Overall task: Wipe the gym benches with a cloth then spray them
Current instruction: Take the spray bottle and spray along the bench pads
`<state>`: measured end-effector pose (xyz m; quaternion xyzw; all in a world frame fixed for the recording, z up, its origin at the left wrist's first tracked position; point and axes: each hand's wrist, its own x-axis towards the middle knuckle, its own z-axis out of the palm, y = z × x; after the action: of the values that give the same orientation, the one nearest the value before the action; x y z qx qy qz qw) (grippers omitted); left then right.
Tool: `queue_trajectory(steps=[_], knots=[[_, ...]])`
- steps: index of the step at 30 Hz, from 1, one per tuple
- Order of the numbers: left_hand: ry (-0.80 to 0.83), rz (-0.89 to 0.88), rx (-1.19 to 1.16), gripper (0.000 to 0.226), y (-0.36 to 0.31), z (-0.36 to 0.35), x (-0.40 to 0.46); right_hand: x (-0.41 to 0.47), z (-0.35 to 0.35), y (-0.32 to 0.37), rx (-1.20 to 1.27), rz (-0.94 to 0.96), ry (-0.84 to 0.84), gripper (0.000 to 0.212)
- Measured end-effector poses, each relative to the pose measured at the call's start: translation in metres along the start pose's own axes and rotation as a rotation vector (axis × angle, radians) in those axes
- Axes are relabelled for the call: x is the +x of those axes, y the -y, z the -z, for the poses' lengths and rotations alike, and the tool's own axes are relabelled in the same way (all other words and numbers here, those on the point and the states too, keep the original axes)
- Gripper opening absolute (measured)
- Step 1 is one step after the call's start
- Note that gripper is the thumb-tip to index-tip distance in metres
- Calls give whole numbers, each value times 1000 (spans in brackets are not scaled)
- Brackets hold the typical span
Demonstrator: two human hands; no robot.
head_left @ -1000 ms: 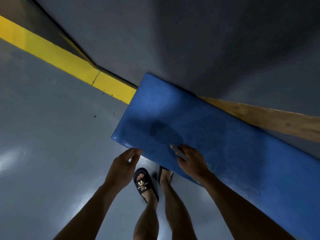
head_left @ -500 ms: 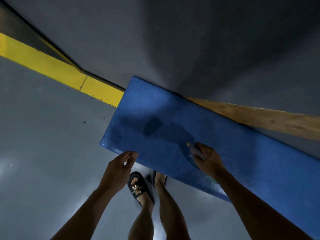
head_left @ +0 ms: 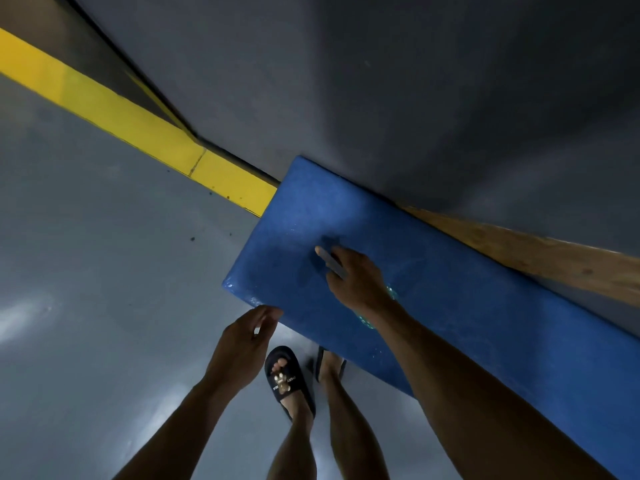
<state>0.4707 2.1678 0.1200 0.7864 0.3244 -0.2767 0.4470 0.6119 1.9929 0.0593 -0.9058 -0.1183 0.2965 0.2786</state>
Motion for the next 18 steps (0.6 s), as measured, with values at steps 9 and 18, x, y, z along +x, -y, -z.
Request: queue_trajectory(steps=[9, 18], knots=[[-20, 7, -7, 40, 7, 3, 1, 42, 28, 13, -6, -83, -90, 5], [-17, 8, -1, 35, -10, -7, 3, 48, 64, -6, -118, -115, -145, 16]])
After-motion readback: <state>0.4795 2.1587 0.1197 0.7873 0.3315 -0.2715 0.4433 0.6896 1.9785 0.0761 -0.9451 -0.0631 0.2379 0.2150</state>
